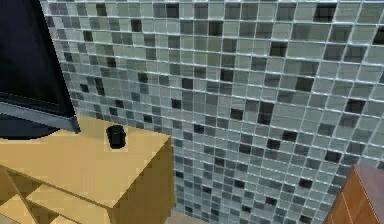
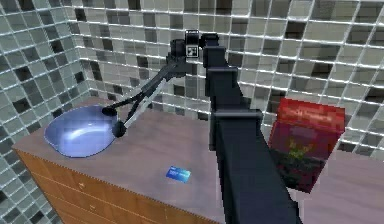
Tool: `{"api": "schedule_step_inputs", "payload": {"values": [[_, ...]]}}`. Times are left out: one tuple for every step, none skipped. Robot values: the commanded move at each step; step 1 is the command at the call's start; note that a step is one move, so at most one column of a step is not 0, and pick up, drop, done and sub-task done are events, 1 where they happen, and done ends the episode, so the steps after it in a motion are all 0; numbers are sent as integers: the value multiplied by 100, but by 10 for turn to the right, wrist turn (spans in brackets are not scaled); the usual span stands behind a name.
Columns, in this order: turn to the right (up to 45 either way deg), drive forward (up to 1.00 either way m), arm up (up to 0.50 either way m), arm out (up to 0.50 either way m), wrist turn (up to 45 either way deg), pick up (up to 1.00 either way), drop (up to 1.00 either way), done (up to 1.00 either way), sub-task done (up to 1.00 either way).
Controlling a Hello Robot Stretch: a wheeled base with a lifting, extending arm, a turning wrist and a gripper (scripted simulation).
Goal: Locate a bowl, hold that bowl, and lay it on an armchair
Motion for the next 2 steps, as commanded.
{"api": "schedule_step_inputs", "payload": {"values": [[0,0,0,0,-60,0,0,0,0],[0,0,0,-44,0,0,0,0,0]]}}
